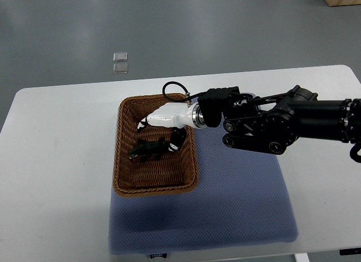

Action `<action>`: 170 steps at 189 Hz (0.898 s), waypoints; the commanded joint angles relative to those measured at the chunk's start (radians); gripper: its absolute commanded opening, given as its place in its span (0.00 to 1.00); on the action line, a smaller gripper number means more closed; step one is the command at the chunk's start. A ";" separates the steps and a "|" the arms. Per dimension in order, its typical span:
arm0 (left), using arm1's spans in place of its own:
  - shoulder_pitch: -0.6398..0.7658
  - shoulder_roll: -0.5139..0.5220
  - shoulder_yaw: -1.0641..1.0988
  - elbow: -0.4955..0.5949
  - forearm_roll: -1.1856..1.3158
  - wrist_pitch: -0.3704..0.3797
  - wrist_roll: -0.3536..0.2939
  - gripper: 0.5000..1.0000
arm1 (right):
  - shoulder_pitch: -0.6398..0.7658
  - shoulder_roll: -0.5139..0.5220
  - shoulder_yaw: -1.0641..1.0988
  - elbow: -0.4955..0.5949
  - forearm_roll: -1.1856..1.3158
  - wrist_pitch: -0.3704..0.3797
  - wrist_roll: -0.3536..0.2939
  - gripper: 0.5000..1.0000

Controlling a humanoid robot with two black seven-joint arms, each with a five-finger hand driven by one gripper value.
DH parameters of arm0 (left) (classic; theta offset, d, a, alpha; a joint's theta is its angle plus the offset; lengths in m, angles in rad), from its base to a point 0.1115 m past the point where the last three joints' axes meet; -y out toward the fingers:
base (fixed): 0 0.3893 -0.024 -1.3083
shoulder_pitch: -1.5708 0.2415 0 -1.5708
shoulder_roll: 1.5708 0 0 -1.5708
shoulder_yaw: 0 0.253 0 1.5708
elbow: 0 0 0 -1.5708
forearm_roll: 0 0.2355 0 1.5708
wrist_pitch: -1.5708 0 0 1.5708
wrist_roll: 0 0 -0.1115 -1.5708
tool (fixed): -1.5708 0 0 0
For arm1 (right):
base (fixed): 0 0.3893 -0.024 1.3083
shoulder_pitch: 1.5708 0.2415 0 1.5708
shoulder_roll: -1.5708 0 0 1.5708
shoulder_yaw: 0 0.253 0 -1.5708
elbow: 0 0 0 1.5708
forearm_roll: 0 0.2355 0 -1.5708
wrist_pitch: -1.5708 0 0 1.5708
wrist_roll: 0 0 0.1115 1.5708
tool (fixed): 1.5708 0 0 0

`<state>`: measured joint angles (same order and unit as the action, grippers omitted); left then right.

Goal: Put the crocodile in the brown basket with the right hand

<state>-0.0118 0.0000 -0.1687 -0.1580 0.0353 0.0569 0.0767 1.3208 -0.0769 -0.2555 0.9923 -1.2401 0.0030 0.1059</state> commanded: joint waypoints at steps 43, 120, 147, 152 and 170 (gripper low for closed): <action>0.000 0.000 0.000 0.000 0.000 0.000 0.000 1.00 | 0.009 -0.058 0.124 0.003 0.019 0.003 0.003 0.80; 0.000 0.000 0.000 0.000 0.000 0.000 0.000 1.00 | -0.324 -0.162 0.702 -0.001 0.298 -0.012 0.002 0.82; 0.000 0.000 0.000 0.000 0.000 0.000 0.000 1.00 | -0.492 -0.144 0.936 -0.017 0.347 -0.031 0.005 0.82; 0.000 0.000 0.000 0.000 0.000 0.000 0.000 1.00 | -0.512 -0.141 0.967 -0.024 0.350 -0.034 0.005 0.82; 0.000 0.000 0.000 0.000 0.000 0.000 0.000 1.00 | -0.583 -0.095 1.085 -0.066 0.370 -0.031 0.034 0.82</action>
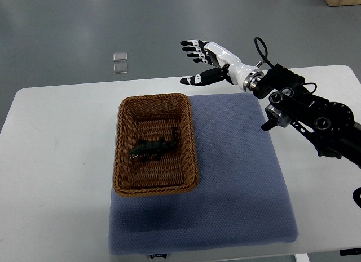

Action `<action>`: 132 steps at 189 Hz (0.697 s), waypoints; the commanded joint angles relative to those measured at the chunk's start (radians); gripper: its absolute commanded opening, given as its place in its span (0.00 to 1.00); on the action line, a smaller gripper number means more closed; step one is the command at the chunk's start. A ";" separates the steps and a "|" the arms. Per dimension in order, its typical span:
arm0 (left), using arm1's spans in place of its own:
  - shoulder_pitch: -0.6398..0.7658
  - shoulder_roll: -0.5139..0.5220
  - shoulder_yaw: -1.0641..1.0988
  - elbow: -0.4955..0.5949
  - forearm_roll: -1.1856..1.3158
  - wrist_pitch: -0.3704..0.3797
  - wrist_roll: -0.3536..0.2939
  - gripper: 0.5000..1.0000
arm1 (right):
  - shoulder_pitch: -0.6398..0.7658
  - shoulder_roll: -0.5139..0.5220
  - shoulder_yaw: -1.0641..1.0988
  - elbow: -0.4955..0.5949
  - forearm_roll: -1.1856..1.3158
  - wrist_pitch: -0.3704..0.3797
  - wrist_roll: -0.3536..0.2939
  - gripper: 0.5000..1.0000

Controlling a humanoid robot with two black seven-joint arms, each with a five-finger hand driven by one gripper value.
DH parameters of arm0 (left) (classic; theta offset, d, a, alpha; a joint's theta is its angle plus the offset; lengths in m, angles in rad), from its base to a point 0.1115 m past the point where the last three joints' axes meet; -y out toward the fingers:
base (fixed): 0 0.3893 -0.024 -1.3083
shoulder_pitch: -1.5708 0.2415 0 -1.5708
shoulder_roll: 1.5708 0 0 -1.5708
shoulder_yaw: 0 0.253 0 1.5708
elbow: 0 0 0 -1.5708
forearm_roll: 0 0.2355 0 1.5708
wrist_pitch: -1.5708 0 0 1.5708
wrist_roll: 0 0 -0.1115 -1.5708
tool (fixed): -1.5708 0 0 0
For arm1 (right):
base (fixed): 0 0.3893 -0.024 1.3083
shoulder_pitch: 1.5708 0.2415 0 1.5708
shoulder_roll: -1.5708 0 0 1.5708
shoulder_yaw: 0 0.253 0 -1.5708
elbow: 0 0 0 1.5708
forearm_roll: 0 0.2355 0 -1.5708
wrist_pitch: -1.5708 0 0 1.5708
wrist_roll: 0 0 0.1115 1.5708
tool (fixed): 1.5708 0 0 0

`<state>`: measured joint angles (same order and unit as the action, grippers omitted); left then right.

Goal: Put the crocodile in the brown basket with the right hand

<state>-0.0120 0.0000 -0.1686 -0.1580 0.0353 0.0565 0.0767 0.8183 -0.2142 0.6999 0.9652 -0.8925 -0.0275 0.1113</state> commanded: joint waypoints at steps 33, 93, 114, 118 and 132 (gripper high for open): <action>0.000 0.000 0.000 0.000 0.000 0.000 0.000 1.00 | -0.165 0.098 0.273 -0.083 0.159 -0.003 0.056 0.82; 0.000 0.000 0.000 0.000 0.000 0.000 0.000 1.00 | -0.197 0.116 0.316 -0.157 0.425 0.003 0.137 0.82; 0.001 0.000 0.000 0.000 0.000 0.000 0.000 1.00 | -0.197 0.114 0.314 -0.194 0.434 -0.002 0.174 0.82; 0.001 0.000 0.000 0.000 0.000 0.000 0.000 1.00 | -0.197 0.114 0.314 -0.201 0.434 -0.002 0.179 0.83; 0.000 0.000 0.000 0.000 0.000 0.000 0.000 1.00 | -0.199 0.116 0.314 -0.218 0.434 -0.002 0.183 0.84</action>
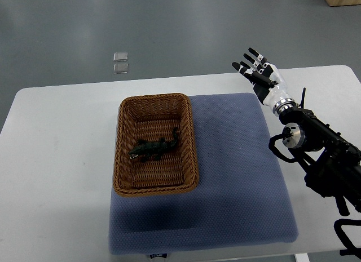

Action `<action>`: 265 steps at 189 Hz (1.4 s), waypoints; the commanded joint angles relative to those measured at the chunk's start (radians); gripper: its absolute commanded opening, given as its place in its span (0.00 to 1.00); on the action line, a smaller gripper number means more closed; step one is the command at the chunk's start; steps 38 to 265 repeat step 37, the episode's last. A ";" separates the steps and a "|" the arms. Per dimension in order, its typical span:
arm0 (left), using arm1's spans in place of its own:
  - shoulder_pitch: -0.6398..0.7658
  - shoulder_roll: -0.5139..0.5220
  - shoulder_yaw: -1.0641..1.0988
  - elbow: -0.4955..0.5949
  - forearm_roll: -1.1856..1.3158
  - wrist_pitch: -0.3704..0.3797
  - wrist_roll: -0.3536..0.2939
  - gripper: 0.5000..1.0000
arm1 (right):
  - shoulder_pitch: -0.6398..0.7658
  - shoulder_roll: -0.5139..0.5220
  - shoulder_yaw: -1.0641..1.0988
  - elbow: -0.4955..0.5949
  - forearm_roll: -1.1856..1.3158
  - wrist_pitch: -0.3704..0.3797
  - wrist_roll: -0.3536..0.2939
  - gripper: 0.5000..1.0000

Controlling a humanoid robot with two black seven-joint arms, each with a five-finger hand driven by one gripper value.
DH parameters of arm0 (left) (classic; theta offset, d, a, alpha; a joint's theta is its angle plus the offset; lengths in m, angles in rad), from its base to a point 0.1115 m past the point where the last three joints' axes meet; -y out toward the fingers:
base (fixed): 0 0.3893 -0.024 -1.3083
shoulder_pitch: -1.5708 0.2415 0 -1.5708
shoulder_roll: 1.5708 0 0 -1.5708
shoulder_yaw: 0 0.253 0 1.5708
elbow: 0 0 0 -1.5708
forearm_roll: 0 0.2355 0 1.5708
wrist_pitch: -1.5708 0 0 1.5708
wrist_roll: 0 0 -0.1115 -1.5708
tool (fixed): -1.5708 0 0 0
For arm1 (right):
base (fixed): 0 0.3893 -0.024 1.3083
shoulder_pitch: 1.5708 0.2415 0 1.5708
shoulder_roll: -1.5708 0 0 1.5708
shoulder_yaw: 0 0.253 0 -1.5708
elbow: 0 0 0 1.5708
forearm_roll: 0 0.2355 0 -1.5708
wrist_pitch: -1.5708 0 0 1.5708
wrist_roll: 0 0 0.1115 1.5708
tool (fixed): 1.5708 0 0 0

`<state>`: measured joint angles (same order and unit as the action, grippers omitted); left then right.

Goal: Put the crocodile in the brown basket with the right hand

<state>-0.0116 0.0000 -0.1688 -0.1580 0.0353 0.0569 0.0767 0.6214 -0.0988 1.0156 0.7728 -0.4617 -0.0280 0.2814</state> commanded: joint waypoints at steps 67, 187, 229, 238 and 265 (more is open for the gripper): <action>-0.001 0.000 0.000 0.000 0.000 0.000 0.000 1.00 | -0.017 0.007 0.000 -0.044 0.011 -0.009 0.028 0.84; -0.001 0.000 0.000 0.000 0.000 0.000 0.000 1.00 | -0.017 0.007 0.000 -0.044 0.011 -0.009 0.028 0.84; -0.001 0.000 0.000 0.000 0.000 0.000 0.000 1.00 | -0.017 0.007 0.000 -0.044 0.011 -0.009 0.028 0.84; -0.001 0.000 0.000 0.000 0.000 0.000 0.000 1.00 | -0.017 0.007 0.000 -0.044 0.011 -0.009 0.028 0.84; -0.001 0.000 0.000 0.000 0.000 0.000 0.000 1.00 | -0.017 0.007 0.000 -0.044 0.011 -0.009 0.028 0.84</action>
